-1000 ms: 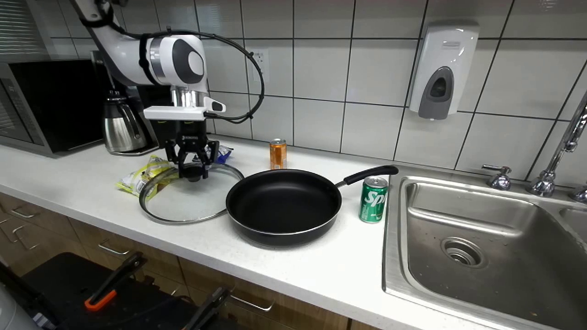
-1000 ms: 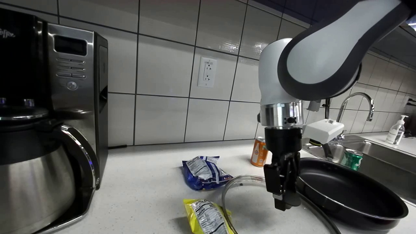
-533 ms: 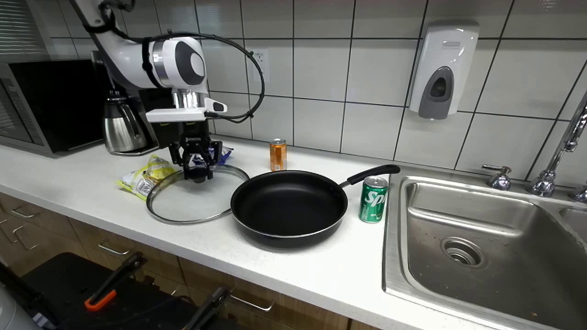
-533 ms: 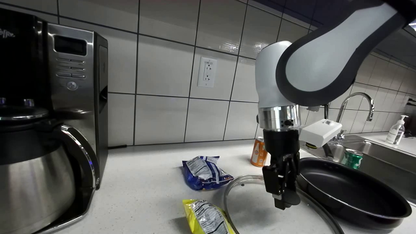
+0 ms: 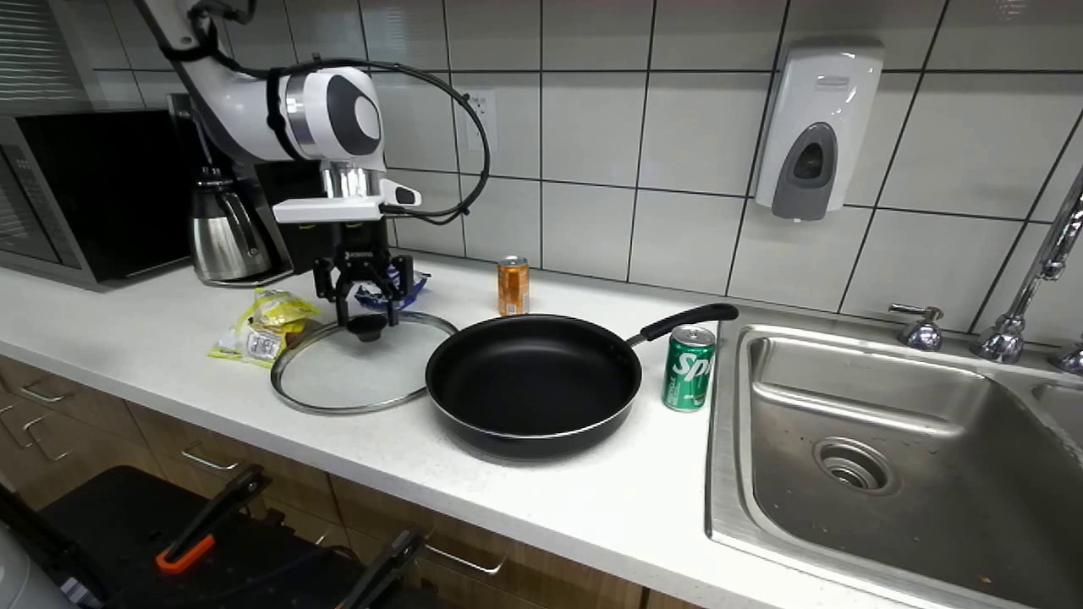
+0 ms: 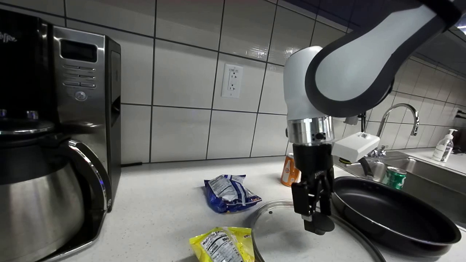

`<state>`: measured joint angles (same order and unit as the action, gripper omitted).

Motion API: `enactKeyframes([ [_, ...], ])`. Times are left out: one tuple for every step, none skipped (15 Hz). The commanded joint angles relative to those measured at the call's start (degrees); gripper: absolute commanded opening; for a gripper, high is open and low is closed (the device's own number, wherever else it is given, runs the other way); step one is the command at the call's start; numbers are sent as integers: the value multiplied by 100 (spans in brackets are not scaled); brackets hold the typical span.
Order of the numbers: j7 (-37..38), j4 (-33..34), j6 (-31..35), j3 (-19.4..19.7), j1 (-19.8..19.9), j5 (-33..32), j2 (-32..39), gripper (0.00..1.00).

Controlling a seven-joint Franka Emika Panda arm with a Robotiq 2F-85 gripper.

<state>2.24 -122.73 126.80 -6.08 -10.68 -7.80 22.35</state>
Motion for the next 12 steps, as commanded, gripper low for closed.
enactKeyframes([
  [-70,225,-378,-80,56,203,-167,100],
  [-123,237,-392,-111,84,310,-245,100],
  [-171,248,-406,-135,108,424,-331,100],
  [-221,257,-431,-161,132,559,-421,100],
  [-289,263,-472,-191,150,707,-512,100],
  [-316,274,-509,-204,147,810,-582,100],
  [-376,274,-530,-232,154,946,-658,100],
  [-431,282,-551,-256,158,1081,-715,100],
  [-473,297,-568,-277,148,1200,-756,100],
  [-478,307,-575,-289,130,1276,-796,100],
  [-502,313,-563,-316,116,1372,-827,100],
  [-513,312,-542,-338,103,1433,-859,100],
])
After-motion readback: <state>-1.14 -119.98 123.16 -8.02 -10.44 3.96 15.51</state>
